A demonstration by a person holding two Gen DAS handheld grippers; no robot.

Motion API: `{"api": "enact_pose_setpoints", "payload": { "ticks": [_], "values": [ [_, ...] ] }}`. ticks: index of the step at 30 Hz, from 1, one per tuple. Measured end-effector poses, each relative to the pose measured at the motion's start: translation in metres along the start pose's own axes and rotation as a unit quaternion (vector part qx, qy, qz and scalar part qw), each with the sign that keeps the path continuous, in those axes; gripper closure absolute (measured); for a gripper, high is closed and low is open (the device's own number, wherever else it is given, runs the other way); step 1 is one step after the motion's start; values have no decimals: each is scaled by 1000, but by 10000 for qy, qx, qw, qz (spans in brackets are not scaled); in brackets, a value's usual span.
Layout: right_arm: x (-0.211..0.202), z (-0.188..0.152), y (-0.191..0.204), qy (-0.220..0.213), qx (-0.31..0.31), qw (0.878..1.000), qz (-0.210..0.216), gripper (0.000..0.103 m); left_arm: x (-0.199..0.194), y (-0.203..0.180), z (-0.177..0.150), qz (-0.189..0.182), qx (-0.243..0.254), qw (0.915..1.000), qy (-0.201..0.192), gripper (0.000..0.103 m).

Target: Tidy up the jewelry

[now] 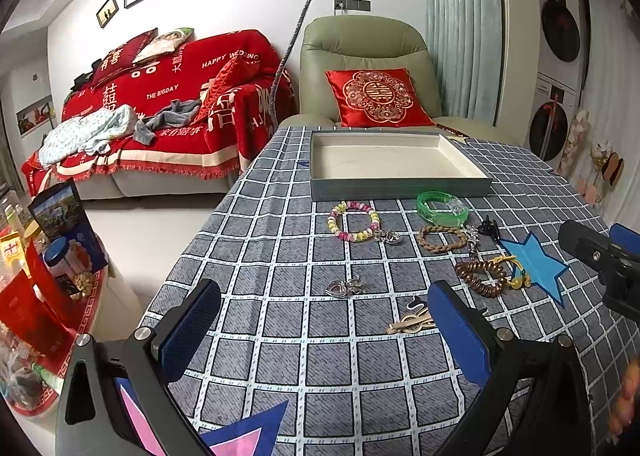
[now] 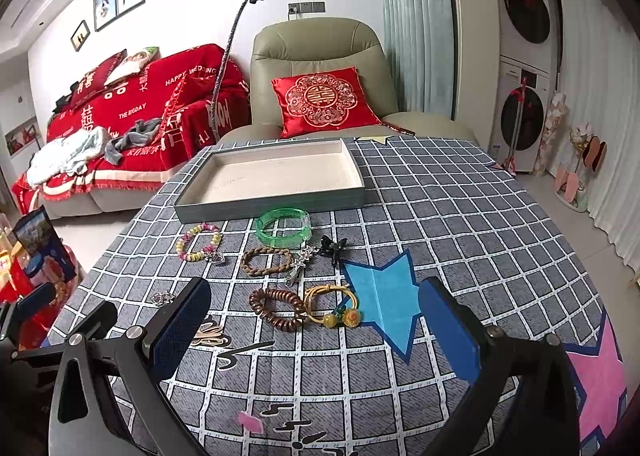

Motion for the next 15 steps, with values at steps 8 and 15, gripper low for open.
{"api": "enact_pose_setpoints", "payload": {
  "ticks": [8, 15],
  "values": [
    [-2, 1, 1, -14, 11, 10000, 9, 0, 0, -3, 1, -13, 7, 10000, -8, 0],
    [-3, 3, 1, -32, 17, 10000, 8, 0, 0, -3, 1, -12, 16, 10000, -3, 0]
  ]
}}
Point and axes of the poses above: each gripper's, at about its wrist camera, not at the fingertips, and x roughly the way its jaws point, y to its left, z to its top, the point moved 10 cm from there along x, roughly the way its jaws point, and after that the axes turned 11 degrees about -y, right-handed, at the moved point
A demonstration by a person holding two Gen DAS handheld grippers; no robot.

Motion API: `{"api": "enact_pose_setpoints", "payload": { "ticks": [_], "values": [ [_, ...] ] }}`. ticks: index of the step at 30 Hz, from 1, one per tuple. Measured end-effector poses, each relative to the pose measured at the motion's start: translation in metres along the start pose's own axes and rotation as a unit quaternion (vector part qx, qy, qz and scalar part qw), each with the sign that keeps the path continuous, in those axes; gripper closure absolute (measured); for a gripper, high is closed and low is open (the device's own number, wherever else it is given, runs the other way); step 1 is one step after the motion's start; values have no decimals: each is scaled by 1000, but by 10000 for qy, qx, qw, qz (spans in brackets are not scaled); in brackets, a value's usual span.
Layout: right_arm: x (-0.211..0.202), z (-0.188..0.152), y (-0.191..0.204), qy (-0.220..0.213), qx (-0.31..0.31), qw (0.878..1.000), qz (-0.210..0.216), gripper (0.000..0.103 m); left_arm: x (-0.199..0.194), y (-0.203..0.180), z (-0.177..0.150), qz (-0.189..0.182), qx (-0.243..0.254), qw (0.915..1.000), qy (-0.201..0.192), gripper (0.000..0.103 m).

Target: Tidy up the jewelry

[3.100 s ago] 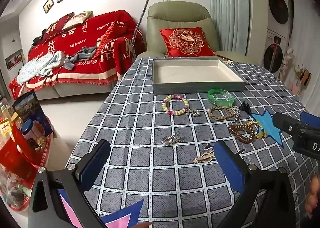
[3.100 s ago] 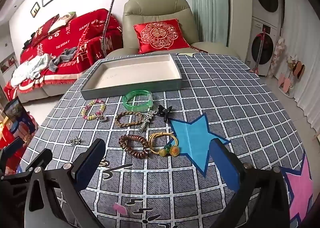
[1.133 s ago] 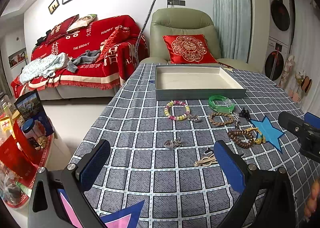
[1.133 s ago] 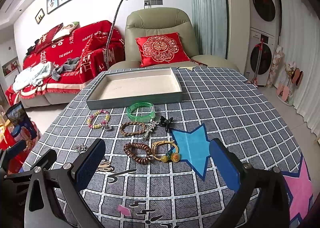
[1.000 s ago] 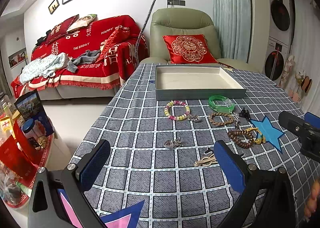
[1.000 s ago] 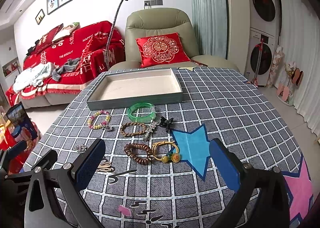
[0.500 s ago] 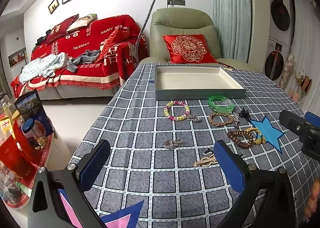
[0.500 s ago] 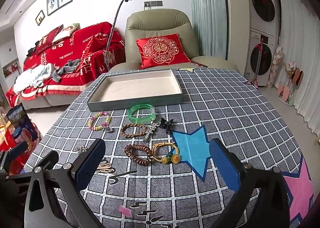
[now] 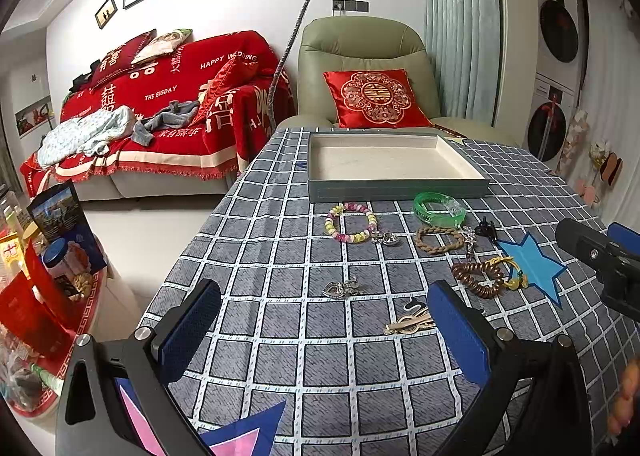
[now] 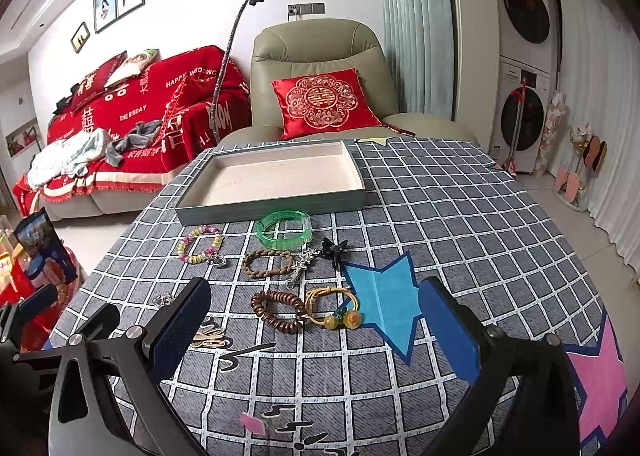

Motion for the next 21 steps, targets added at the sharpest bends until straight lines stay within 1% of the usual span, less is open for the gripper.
{"api": "enact_pose_setpoints", "payload": {
  "ticks": [21],
  "values": [
    [0, 1, 0, 11, 18, 10000, 8, 0, 0, -3, 2, -16, -52, 10000, 35, 0]
  ]
}}
Point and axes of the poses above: each gripper's, at about its wrist camera, not at the fingertips, and x roughly the way its jaws point, y to its left, z to its top, the point moved 10 cm from there along x, roughly the way its jaws point, and after that the axes turned 11 degrees about -y, right-handed, at the moved point
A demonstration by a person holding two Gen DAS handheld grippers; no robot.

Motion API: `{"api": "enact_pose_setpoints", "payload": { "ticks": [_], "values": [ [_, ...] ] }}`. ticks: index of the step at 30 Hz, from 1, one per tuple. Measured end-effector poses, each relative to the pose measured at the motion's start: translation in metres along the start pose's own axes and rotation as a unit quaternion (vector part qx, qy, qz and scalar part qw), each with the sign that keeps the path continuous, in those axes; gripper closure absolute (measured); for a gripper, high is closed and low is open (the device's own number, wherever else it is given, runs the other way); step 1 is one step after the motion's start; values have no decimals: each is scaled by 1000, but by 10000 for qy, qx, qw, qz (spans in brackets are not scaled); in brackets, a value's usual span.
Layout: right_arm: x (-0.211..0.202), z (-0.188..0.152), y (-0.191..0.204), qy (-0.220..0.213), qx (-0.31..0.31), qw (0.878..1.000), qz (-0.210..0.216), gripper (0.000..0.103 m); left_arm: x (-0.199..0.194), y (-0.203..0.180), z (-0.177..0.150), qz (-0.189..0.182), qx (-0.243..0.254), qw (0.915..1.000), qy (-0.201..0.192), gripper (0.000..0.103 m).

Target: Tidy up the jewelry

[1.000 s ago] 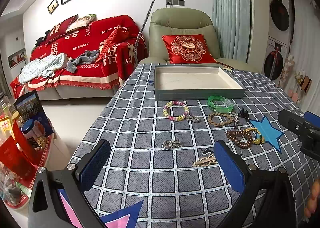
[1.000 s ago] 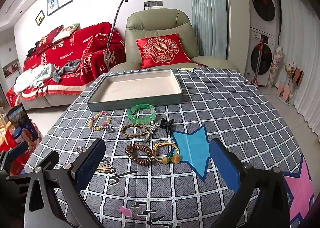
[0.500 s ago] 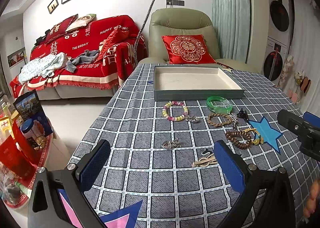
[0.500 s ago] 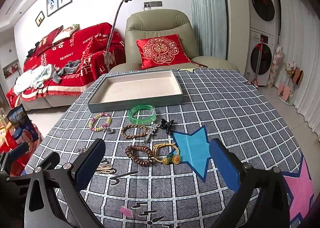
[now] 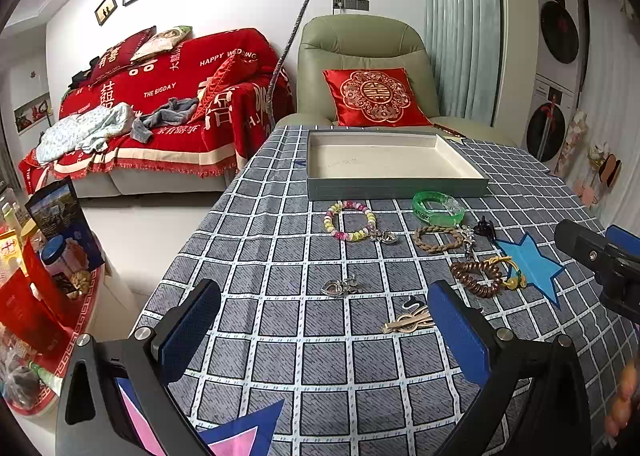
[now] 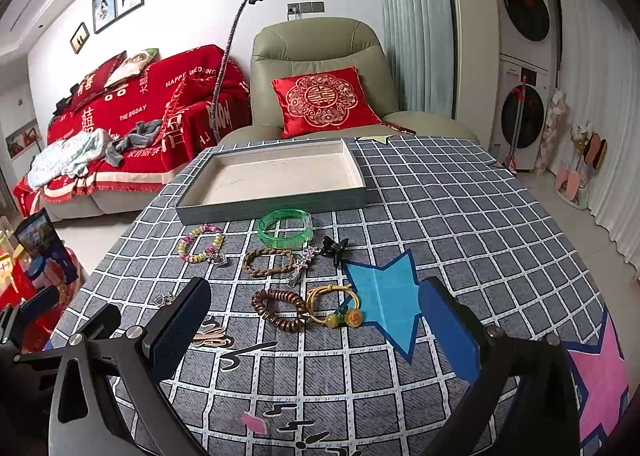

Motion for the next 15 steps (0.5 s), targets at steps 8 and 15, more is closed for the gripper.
{"api": "enact_pose_setpoints", "payload": {
  "ticks": [8, 15],
  "values": [
    [1, -1, 0, 17, 9, 10000, 2, 0, 0, 1, 0, -1, 5, 10000, 4, 0],
    [1, -1, 0, 21, 20, 10000, 0, 0, 0, 1, -1, -18, -1, 10000, 15, 0]
  ]
}}
Point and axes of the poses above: each gripper's, at about its wrist camera, not at the fingertips, and x roughly the way its jaws point, y to its left, z to its top, the point moved 10 cm from there along x, roughly the way its jaws point, and after that the axes turned 11 degrees about -y, right-handed, at the moved point
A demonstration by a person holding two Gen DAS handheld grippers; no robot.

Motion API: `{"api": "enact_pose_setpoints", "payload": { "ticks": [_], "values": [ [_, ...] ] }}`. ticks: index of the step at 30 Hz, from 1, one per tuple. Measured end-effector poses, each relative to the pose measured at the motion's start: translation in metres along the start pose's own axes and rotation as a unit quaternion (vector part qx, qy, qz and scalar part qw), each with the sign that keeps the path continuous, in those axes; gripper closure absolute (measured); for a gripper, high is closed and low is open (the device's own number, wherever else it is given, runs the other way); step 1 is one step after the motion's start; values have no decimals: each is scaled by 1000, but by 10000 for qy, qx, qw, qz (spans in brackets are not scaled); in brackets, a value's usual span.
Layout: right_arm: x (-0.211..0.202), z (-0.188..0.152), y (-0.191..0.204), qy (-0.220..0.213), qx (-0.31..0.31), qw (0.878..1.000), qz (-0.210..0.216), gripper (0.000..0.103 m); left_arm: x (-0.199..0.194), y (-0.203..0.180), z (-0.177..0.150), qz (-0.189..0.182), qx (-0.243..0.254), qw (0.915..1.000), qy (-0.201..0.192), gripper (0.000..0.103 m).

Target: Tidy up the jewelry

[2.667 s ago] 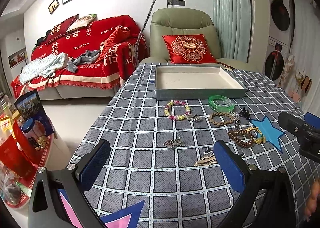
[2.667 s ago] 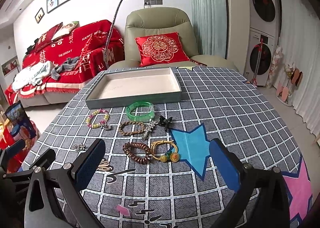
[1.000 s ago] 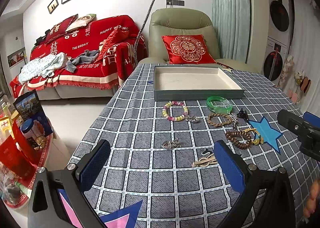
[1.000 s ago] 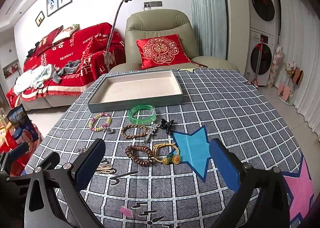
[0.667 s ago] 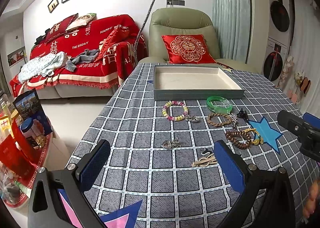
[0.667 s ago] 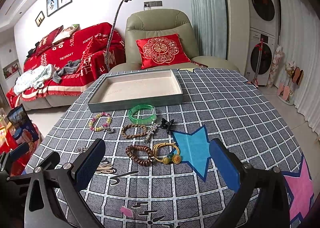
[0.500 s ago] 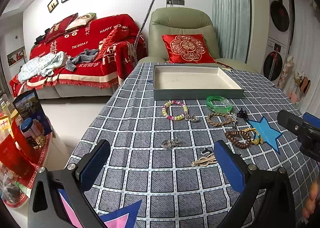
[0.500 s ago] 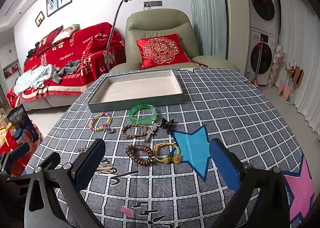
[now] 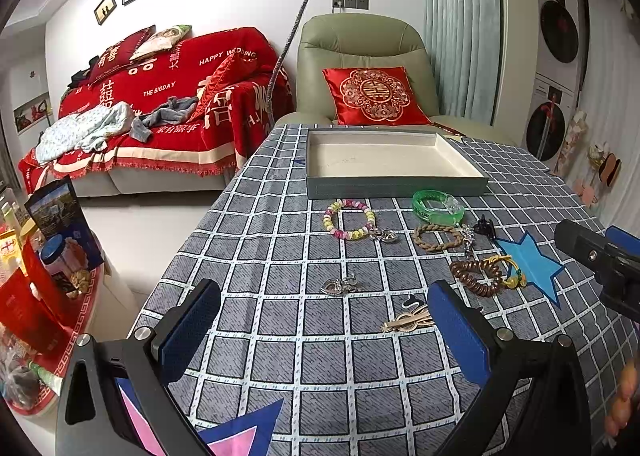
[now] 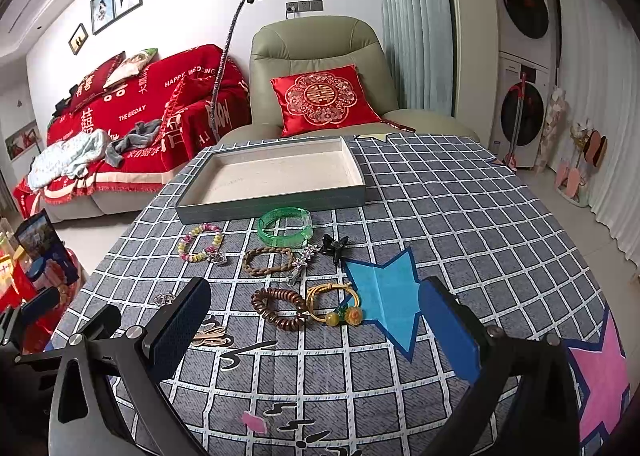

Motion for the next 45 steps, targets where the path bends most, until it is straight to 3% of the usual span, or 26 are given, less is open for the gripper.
{"api": "enact_pose_setpoints", "payload": {
  "ticks": [17, 28, 34, 45],
  "values": [
    [7, -9, -4, 162, 45, 9999, -13, 0, 8, 4, -6, -78, -21, 9999, 151, 0],
    [29, -36, -49, 938, 227, 9946, -389, 0, 55, 24, -29, -257, 21, 9943, 1039, 0],
    [46, -57, -75, 1402, 268, 9880, -588, 0, 76, 12, -42, -614, 201, 9880, 1402, 0],
    [81, -80, -50, 1887, -333, 9811, -267, 0, 104, -12, -56, -990, 439, 9775, 1810, 1]
  ]
}}
Point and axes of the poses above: each gripper's, at about its wrist camera, not at the fingertips, and x roughly the way its jaws point, y to its left, z to its top, the point moved 10 cm from there along x, roughly the way its jaws point, and after that the axes turned 11 degrees about -y, right-handed, at the moved point
